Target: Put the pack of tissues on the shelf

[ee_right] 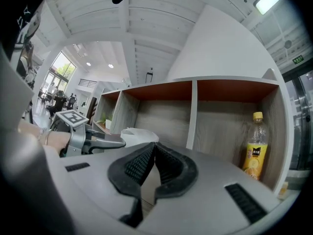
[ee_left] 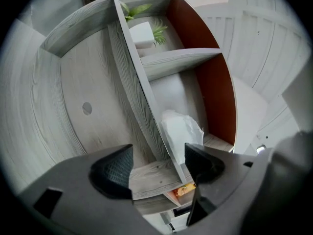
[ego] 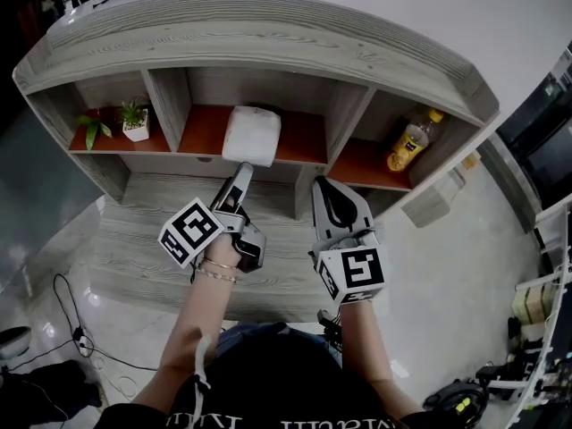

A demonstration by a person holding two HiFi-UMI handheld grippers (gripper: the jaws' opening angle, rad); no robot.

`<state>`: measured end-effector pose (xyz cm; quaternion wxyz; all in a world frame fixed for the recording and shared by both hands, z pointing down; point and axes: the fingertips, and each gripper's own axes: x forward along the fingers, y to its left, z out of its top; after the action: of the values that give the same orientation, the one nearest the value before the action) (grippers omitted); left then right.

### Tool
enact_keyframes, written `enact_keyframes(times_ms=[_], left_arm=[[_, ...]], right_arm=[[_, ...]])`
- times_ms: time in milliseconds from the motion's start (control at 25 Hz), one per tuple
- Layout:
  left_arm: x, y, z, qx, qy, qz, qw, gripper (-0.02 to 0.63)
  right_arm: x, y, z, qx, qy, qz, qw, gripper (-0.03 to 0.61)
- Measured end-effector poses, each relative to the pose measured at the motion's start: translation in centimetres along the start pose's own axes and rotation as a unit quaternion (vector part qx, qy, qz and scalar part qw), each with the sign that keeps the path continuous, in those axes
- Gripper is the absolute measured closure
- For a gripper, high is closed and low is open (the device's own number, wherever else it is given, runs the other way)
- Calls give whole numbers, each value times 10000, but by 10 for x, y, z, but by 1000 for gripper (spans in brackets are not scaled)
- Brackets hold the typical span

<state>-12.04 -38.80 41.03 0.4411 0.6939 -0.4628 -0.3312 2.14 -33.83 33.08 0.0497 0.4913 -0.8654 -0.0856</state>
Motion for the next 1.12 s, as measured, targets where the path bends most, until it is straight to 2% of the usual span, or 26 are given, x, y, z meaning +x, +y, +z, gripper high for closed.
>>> enact_keyframes(times_ms=[440, 840, 1120], left_arm=[[23, -4, 2, 145, 78, -94, 9998, 295], [39, 2, 13, 200, 42, -14, 9998, 295], [35, -1, 14, 392, 58, -44, 9992, 301]], right_arm=[[8, -10, 7, 19, -55, -59, 10000, 561], [11, -16, 11, 175, -135, -152, 9996, 561], [13, -21, 10, 288, -130, -399, 9987, 561]])
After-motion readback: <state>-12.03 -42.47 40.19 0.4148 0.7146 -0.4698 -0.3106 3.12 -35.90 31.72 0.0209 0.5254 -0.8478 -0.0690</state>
